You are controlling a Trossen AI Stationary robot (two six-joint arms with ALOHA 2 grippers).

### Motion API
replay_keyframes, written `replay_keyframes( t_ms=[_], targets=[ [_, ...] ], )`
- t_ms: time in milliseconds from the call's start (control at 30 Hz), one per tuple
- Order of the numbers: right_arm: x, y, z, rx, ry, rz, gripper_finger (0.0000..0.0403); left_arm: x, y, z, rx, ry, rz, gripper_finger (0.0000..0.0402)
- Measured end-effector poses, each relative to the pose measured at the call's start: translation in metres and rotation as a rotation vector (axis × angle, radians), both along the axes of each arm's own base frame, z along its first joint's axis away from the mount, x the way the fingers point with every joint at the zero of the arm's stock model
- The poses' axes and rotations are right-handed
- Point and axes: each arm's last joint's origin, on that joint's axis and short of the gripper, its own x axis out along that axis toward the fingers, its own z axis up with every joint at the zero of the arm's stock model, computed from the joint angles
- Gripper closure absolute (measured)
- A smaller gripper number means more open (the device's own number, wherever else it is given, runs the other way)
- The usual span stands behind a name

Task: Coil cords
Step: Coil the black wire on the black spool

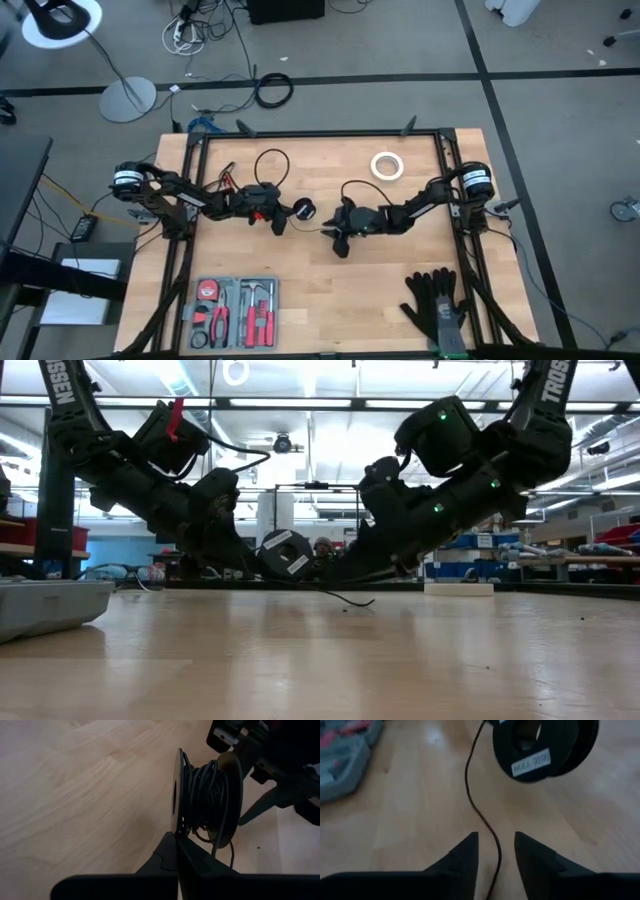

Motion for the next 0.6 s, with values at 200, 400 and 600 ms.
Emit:
replay_keyframes(
  t_ms=[200,400,600],
  targets=[
    [-0.005,0.0,-0.008,-0.017,0.113,0.014,0.0265,0.0,0.0,0.0,0.002,0.0,-0.001,0.0401],
    [0.002,0.001,-0.004,-0.084,0.167,0.078,0.0347,0.001,0.001,0.002,0.006,-0.028,0.014,0.0401],
    [0.017,0.006,0.008,-0.143,0.336,0.12,0.0397,0.005,0.0,0.01,0.004,-0.11,-0.016,0.0401]
  ],
)
